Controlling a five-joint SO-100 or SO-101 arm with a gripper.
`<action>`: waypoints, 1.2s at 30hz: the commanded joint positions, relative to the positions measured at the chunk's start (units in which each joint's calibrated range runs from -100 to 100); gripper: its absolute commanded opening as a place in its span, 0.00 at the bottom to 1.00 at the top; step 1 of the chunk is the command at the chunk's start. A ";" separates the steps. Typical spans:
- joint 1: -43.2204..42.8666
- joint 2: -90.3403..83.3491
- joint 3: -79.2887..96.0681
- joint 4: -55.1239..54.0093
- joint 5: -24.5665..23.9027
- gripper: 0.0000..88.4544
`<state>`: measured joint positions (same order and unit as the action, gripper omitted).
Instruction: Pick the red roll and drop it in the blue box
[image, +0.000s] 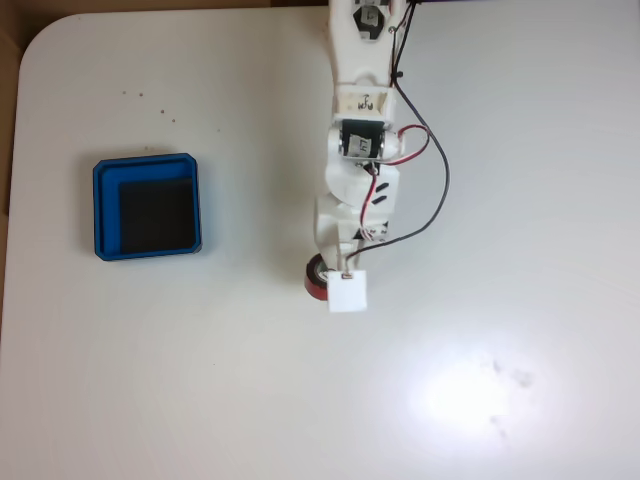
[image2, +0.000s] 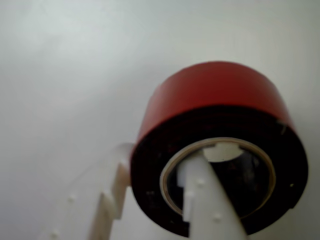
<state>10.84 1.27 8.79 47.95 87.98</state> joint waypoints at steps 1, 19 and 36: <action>6.02 -5.95 -3.22 4.69 0.28 0.01; 41.68 -7.62 -3.67 5.77 0.28 0.01; 45.20 2.74 -3.76 -9.09 0.28 0.01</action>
<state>55.57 4.06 8.79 40.39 87.98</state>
